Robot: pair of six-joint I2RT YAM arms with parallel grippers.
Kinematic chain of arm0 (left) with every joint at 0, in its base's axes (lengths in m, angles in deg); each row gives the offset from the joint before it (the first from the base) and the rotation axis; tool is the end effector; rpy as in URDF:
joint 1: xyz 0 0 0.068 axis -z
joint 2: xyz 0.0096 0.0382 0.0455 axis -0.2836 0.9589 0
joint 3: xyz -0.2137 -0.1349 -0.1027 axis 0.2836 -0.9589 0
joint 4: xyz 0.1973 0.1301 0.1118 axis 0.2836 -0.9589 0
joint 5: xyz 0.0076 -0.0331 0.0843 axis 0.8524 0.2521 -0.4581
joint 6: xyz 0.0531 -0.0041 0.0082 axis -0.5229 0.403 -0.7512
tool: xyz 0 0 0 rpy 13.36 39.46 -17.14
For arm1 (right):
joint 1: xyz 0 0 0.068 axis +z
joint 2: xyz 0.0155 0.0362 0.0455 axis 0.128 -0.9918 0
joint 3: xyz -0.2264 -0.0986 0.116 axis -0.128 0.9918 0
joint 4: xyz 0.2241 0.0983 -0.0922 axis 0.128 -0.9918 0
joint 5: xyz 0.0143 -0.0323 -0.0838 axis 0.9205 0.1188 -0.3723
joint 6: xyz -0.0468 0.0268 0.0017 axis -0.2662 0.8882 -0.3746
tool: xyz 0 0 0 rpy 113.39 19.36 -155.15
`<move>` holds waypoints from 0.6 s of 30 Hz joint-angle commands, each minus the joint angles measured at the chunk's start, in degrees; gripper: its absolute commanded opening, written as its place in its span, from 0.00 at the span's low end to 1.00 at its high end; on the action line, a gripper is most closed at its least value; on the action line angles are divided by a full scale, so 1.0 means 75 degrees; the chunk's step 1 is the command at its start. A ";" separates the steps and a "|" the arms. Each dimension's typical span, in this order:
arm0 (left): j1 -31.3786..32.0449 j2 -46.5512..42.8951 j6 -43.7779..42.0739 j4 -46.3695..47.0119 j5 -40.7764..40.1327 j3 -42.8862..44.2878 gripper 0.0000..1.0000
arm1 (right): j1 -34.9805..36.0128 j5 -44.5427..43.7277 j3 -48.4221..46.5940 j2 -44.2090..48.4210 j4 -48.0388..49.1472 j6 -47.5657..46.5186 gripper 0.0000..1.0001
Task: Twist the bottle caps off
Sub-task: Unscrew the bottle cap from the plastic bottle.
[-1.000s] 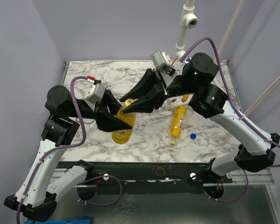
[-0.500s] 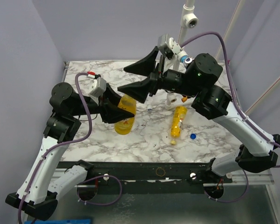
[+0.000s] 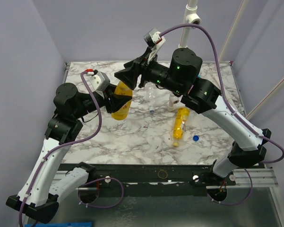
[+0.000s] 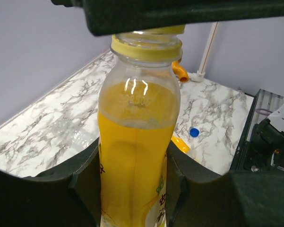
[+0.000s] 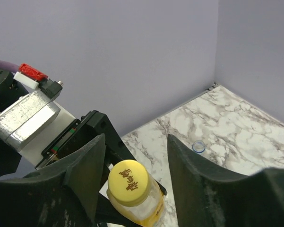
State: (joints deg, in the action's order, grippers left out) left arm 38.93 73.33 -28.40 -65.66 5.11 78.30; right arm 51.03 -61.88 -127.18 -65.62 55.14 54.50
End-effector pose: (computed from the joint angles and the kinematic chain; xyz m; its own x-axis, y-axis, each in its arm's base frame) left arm 0.1485 -0.0847 0.4516 0.0031 -0.0310 -0.9995 0.8654 0.5010 -0.0129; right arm 0.1706 0.2823 0.5492 -0.1088 0.1494 -0.9828 -0.8829 0.4397 0.1646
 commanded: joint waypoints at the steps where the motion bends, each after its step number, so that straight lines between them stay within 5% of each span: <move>1: -0.0018 -0.0075 -0.0169 -0.0004 -0.0426 -0.0046 0.00 | -0.0003 -0.0272 -0.0050 0.0012 -0.0125 0.0132 0.52; 5: -0.0018 -0.0056 -0.0088 -0.0001 -0.0411 -0.0011 0.00 | 0.0002 -0.0170 -0.0120 -0.0074 -0.0193 0.0141 0.45; 9: -0.0018 -0.0053 -0.0018 -0.0011 -0.0356 0.0013 0.00 | -0.0002 -0.0071 -0.0089 -0.0102 -0.0244 0.0107 0.55; 13: -0.0018 -0.0024 0.0003 -0.0002 -0.0373 0.0041 0.00 | 0.0003 -0.0136 -0.0019 -0.0066 -0.0166 0.0097 0.54; 18: -0.0019 -0.0010 0.0063 0.0001 -0.0293 0.0070 0.00 | -0.0004 -0.0110 -0.0124 -0.0008 -0.0143 0.0039 0.36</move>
State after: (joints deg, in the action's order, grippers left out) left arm 38.93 73.38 -28.69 -65.84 3.18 78.30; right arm 51.03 -62.36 -127.18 -65.87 54.23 55.19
